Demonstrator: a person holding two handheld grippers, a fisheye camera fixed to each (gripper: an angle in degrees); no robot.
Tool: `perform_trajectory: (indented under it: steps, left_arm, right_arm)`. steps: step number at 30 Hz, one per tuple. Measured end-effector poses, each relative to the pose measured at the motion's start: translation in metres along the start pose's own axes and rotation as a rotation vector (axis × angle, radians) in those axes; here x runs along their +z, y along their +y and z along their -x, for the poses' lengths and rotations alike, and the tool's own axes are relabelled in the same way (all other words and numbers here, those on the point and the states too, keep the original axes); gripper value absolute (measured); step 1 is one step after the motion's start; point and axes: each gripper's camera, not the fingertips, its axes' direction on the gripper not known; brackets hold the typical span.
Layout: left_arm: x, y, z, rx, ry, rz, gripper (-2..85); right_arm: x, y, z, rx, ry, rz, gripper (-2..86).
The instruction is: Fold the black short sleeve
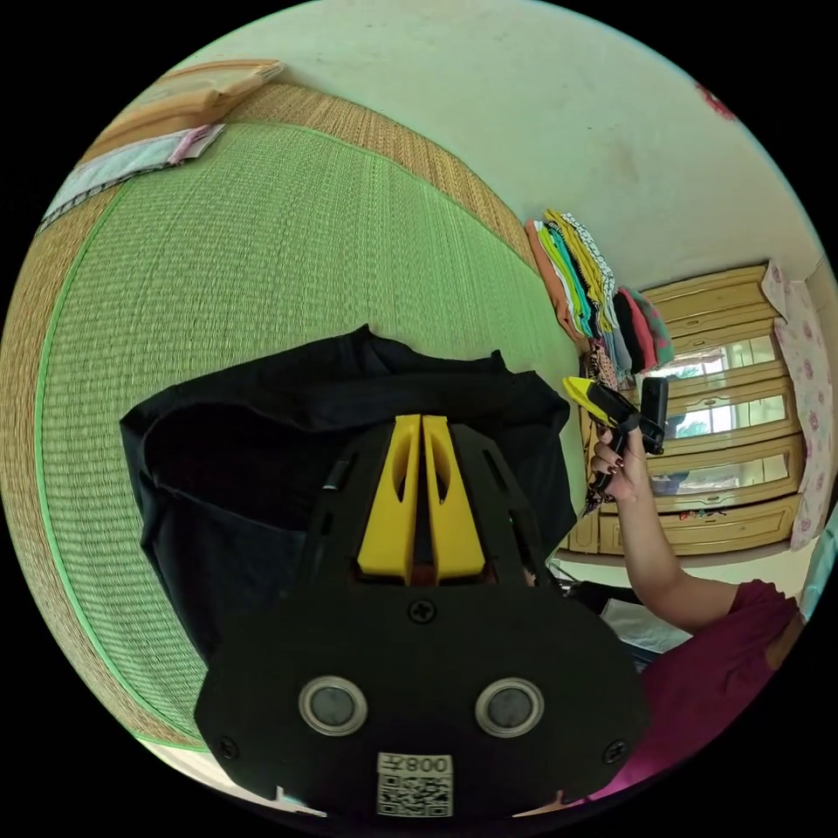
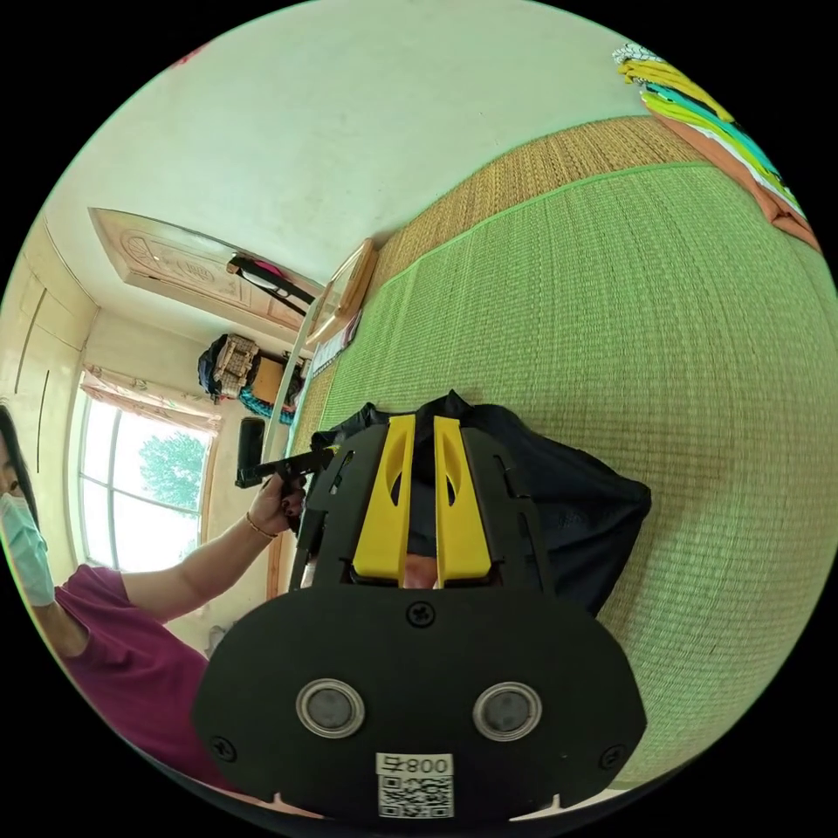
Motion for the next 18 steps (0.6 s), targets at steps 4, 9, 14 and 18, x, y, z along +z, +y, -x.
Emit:
perform_trajectory:
  steps: [4,9,14,18]
  left_arm:
    - [-0.011,-0.014,0.004,-0.005,0.014,-0.070,0.1]
    - [-0.021,-0.001,0.008,-0.007,0.056,-0.090,0.4]
    - [-0.035,0.054,0.015,-0.016,0.113,-0.048,2.3]
    - [-0.039,0.095,0.034,-0.099,0.146,-0.026,5.4]
  right_arm:
    - [-0.004,0.002,-0.004,0.006,0.003,-0.006,3.1]
    - [-0.012,0.017,-0.001,-0.026,0.041,0.015,3.3]
    - [-0.016,0.045,0.001,-0.049,0.118,0.063,3.9]
    - [-0.015,0.062,-0.008,-0.016,0.163,0.112,5.0]
